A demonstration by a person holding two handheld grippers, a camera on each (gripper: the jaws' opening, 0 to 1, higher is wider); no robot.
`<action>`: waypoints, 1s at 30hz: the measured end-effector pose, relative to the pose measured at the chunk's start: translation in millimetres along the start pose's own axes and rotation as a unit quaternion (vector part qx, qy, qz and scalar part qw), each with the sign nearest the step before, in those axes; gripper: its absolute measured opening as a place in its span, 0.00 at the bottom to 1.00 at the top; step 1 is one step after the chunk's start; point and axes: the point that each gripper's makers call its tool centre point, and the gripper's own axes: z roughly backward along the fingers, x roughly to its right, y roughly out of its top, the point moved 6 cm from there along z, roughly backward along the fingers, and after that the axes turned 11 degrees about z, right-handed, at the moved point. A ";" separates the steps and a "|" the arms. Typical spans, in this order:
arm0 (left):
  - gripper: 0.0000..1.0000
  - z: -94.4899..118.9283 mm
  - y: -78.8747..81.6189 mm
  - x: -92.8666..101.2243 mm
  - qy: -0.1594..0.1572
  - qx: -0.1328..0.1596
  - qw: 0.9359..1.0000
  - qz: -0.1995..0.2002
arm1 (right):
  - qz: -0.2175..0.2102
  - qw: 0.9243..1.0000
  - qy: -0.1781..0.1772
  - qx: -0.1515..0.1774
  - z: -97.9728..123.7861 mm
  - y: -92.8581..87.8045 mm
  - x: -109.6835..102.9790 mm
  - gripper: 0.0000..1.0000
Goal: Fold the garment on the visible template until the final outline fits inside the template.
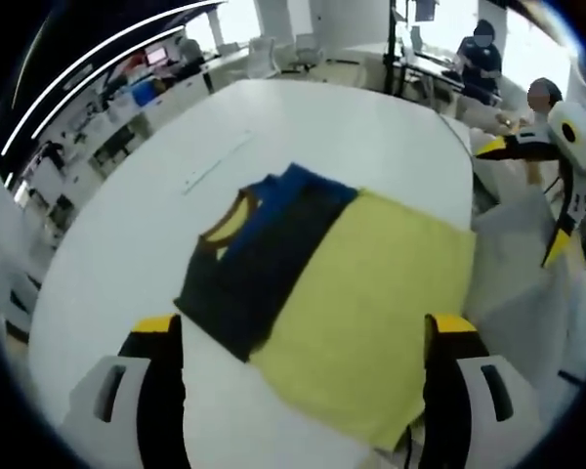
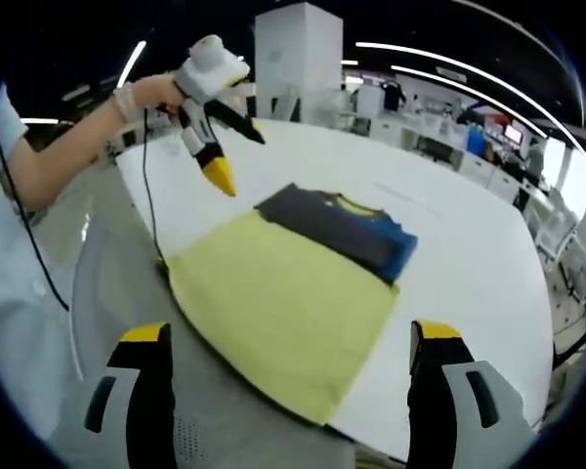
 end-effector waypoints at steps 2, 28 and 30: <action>1.00 2.6 -1.0 0.1 0.001 0.001 1.000 0.001 | 0.000 1.000 0.000 -0.001 -0.1 0.3 1.5 1.00; 1.00 38.0 -34.0 -6.3 0.019 0.038 0.998 0.040 | 0.010 1.000 -0.011 -0.011 -2.9 5.7 14.9 1.00; 1.00 37.9 -39.0 -6.5 0.021 0.034 0.998 0.042 | 0.009 1.000 -0.012 -0.011 -3.3 5.9 15.6 1.00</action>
